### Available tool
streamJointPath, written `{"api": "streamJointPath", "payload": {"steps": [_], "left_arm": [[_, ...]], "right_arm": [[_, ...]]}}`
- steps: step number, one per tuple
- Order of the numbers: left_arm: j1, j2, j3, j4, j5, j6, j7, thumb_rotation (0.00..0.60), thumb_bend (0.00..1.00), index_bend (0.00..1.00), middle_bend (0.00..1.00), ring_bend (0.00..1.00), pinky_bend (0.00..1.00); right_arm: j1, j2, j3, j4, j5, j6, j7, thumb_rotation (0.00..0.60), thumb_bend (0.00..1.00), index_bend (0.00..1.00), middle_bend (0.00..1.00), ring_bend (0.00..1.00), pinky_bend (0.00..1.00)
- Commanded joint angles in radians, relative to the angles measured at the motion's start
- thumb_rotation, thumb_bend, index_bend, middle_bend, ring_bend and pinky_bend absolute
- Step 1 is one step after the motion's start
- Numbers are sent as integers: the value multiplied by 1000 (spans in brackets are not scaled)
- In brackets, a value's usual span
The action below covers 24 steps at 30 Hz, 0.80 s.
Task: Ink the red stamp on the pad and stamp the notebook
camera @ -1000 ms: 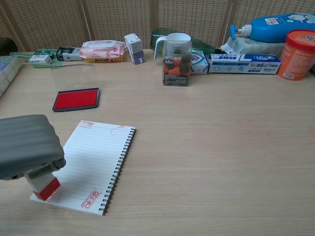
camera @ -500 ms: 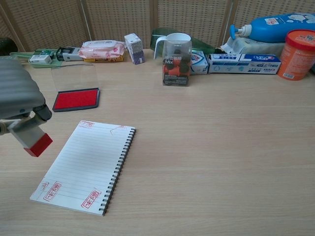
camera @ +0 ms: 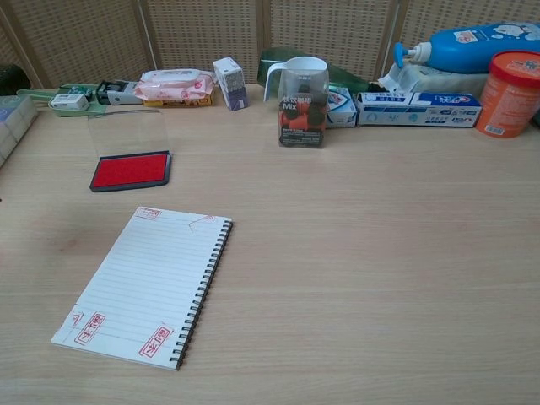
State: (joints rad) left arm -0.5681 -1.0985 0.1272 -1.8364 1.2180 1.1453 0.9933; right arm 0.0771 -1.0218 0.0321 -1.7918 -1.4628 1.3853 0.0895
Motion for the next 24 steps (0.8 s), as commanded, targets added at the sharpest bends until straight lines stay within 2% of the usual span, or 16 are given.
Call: {"api": "streamJointPath", "payload": {"steps": [1,6,12,14,16,18,24], "left_arm": [[20,-20,-3,50,-35,-8,-26,600,343,704,1000,1000,1000],[35,-63,-4,136,-77,-31,-44,600,331,704,1000,1000,1000],[45,-102,-12,168,-130,-35,-21,600,301,704,990,994,975],[48,-113,-14,174,-155,-35,-11,600,289,704,941,967,933],[49,-123,-19,174,-180,-30,7,600,273,704,847,926,890],[48,-130,-21,177,-188,-27,15,600,267,704,802,912,878],[40,-141,-25,176,-220,-22,54,600,267,704,771,901,869]], "right_arm": [[0,-1,-1,-1,-1,0,-2,432,0,0,0,0,0],[1,-4,-2,-1,1,-3,-9,433,0,0,0,0,0],[0,-3,-1,0,3,-2,-8,437,0,0,0,0,0],[0,-3,-1,0,3,-1,-6,434,0,0,0,0,0],[0,-2,-1,0,2,-1,-6,434,0,0,0,0,0],[0,-2,-1,0,2,-1,-5,435,0,0,0,0,0],[-1,-2,-1,-1,2,0,-5,432,0,0,0,0,0]]}}
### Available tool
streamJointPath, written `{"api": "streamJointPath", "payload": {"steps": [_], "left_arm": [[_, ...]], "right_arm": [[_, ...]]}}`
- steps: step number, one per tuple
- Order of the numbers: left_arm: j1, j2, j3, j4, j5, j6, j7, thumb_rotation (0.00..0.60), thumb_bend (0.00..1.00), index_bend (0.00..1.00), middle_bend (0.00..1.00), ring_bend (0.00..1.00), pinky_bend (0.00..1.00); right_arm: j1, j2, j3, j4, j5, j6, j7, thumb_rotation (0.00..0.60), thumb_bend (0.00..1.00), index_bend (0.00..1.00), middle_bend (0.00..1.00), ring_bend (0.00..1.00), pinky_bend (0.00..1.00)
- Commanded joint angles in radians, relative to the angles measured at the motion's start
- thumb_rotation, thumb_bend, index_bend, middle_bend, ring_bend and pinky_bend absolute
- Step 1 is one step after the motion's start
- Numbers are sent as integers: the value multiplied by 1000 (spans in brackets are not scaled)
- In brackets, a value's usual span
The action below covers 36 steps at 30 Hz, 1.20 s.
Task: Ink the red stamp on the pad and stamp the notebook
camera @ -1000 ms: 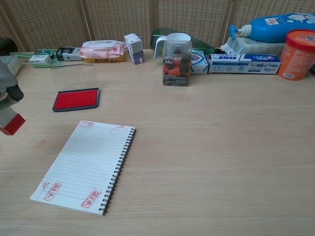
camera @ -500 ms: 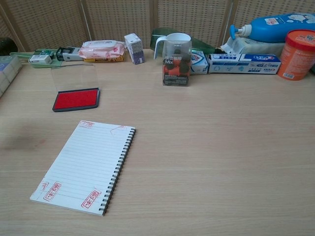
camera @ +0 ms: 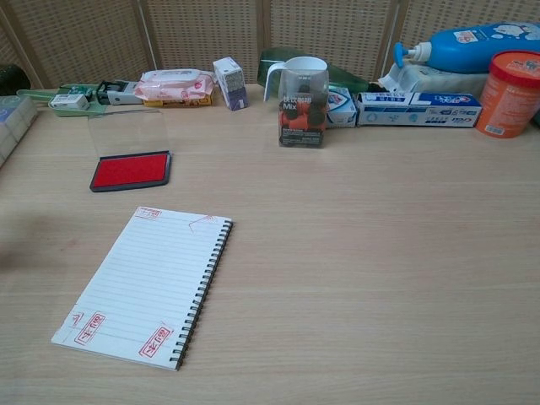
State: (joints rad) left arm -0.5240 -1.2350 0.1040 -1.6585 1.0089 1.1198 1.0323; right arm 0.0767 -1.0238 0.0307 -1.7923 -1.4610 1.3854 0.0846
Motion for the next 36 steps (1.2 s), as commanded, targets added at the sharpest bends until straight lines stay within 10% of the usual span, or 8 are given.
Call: {"api": "streamJointPath", "payload": {"steps": [1,20,36], "left_arm": [[-6,-7,-2,-2,-14,6,22,600,267,704,764,899,868],[-31,-110,-3,9,-111,130,316,600,179,622,594,858,840],[21,115,-35,-140,79,140,-116,600,140,518,378,758,720]], "right_arm": [[0,0,0,0,0,0,0,433,0,0,0,0,0],[-4,8,1,-5,-4,8,14,433,0,0,0,0,0],[-4,6,-1,-3,-4,6,10,438,0,0,0,0,0]]}}
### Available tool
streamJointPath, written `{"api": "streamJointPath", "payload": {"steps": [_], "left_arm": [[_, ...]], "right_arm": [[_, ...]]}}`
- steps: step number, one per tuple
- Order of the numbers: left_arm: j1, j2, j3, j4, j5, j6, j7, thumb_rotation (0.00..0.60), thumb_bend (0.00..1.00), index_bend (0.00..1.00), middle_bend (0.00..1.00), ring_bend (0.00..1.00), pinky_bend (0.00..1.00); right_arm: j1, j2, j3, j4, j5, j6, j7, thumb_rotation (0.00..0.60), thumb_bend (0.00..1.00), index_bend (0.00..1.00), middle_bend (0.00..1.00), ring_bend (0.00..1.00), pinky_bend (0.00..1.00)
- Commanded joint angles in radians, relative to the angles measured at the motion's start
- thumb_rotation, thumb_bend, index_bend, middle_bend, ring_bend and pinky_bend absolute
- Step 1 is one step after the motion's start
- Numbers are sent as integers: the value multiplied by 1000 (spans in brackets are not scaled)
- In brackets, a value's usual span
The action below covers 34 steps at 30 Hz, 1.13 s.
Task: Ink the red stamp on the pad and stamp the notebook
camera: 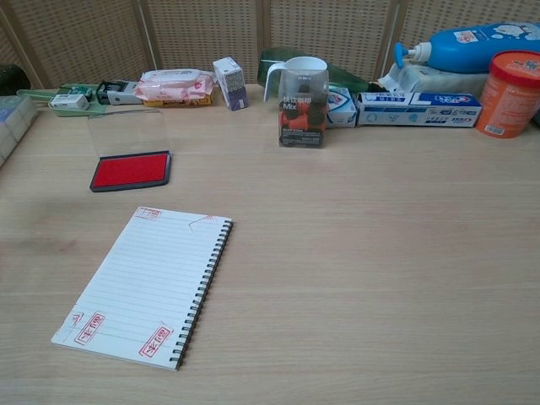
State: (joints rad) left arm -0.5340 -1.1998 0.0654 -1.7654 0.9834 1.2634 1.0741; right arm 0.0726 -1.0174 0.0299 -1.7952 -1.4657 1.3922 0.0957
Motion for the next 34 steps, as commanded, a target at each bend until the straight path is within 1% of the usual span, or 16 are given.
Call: {"api": "streamJointPath", "payload": {"steps": [1,4,7,10,11,12,13,14,15,16,19,20,23,27,31,34], "left_arm": [[39,91,8,-31,129,-4,-192,600,140,513,352,746,706],[63,119,24,-26,201,-6,-304,600,140,504,256,702,656],[80,129,34,-9,251,-9,-378,600,139,502,144,648,592],[98,135,43,4,302,-15,-475,600,139,494,69,597,540],[106,139,48,8,318,-19,-517,600,139,487,42,497,508],[112,144,51,11,327,-22,-541,599,138,477,19,336,473],[120,148,54,14,339,-19,-568,599,138,472,9,232,454],[128,150,55,14,347,-14,-585,599,139,465,1,98,430],[138,150,56,15,357,-3,-599,596,139,463,0,62,411],[148,150,56,19,368,11,-609,595,139,462,0,62,391],[202,134,51,49,429,110,-655,593,120,459,0,62,328],[211,130,50,56,440,125,-663,594,112,458,0,62,317],[263,110,42,79,476,205,-752,597,81,450,0,62,292],[306,102,40,90,484,238,-846,597,43,402,0,62,266],[342,101,38,97,481,257,-902,600,31,389,0,62,257],[355,110,30,106,487,265,-914,598,28,380,0,62,253]], "right_arm": [[0,-1,0,0,0,-1,-2,437,0,0,0,0,0],[0,-2,-1,-2,-2,1,-5,437,0,0,0,0,0],[-2,0,1,-3,-3,6,-4,437,0,0,0,0,0],[-4,2,2,-5,-2,11,-1,435,0,0,0,0,0],[-5,3,3,-5,-2,12,0,437,0,0,0,0,0],[-5,4,2,-5,-3,13,1,436,0,0,0,0,0],[-5,5,2,-5,-4,13,2,435,0,0,0,0,0],[-5,5,2,-5,-4,14,2,437,0,0,0,0,0],[-5,5,2,-5,-5,14,2,436,0,0,0,0,0],[-6,5,2,-5,-5,15,2,437,0,0,0,0,0],[-7,5,2,-6,-9,19,-1,433,0,0,0,0,0],[-7,5,2,-6,-9,20,-2,432,0,0,0,0,0],[-9,3,3,-5,-10,25,-9,434,0,0,0,0,0],[-12,-10,11,7,-12,47,-44,432,0,0,0,0,0],[-20,-30,19,20,-11,75,-88,435,0,0,0,0,0],[-22,-35,21,19,-10,81,-93,438,0,0,0,0,0]]}}
